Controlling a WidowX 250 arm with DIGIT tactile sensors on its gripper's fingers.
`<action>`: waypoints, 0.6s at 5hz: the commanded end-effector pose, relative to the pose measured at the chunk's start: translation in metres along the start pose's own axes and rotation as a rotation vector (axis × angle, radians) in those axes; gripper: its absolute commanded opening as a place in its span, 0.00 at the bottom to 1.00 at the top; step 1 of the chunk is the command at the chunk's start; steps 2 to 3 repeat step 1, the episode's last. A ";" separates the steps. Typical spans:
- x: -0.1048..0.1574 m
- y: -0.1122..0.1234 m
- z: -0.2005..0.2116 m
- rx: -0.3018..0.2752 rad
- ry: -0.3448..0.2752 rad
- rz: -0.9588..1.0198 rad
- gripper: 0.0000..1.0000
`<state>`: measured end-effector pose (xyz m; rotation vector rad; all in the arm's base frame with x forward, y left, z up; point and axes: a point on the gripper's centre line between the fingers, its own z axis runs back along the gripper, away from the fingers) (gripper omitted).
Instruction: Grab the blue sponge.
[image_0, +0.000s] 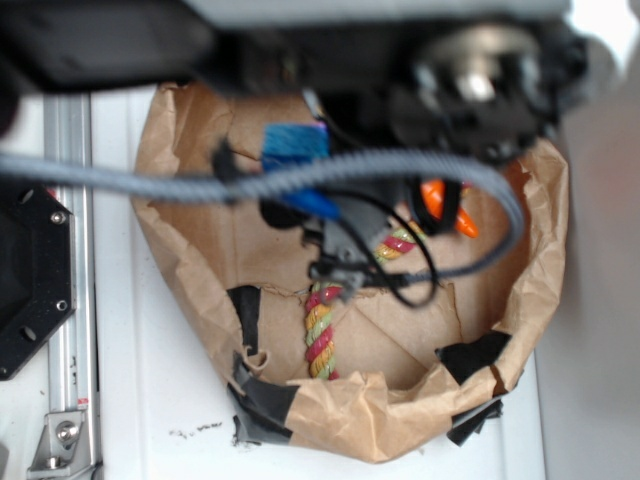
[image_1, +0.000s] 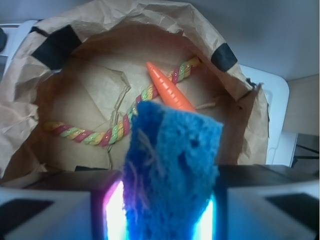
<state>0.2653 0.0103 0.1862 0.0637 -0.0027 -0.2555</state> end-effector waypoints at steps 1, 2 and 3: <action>0.005 -0.003 -0.005 0.023 -0.006 0.004 0.00; 0.005 -0.003 -0.005 0.023 -0.006 0.004 0.00; 0.005 -0.003 -0.005 0.023 -0.006 0.004 0.00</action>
